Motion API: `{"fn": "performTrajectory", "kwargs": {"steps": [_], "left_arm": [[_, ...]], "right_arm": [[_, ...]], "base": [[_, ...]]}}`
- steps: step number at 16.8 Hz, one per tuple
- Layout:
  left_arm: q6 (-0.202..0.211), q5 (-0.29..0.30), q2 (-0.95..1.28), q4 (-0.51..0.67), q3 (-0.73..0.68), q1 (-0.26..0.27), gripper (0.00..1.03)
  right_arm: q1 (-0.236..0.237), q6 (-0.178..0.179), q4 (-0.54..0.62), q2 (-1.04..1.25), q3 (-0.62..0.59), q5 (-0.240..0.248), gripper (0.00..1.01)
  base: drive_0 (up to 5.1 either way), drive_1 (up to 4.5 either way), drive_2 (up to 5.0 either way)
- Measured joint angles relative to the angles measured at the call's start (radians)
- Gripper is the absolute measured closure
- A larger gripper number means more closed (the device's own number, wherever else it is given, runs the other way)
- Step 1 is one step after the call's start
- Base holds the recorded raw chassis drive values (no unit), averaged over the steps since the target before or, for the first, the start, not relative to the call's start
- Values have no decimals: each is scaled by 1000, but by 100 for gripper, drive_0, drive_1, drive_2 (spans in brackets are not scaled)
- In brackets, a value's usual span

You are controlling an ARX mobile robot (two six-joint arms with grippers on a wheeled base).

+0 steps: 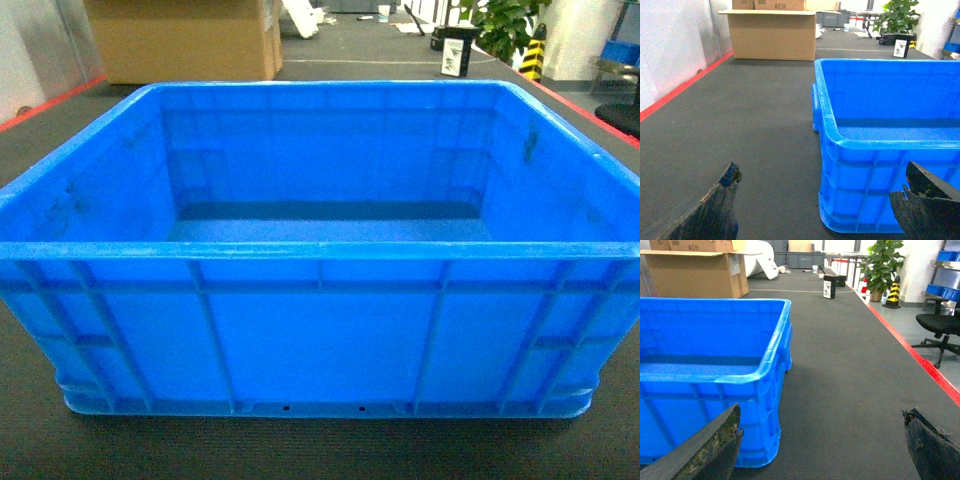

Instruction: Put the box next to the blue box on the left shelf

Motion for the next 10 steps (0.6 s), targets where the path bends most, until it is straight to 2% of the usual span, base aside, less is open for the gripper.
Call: {"fn": "performTrajectory", "kwargs": {"steps": [10], "left_arm": [[0, 0, 0, 0, 0, 0, 5]], "right_arm": [[0, 0, 0, 0, 0, 0, 3]], "base": [[0, 0, 0]]}}
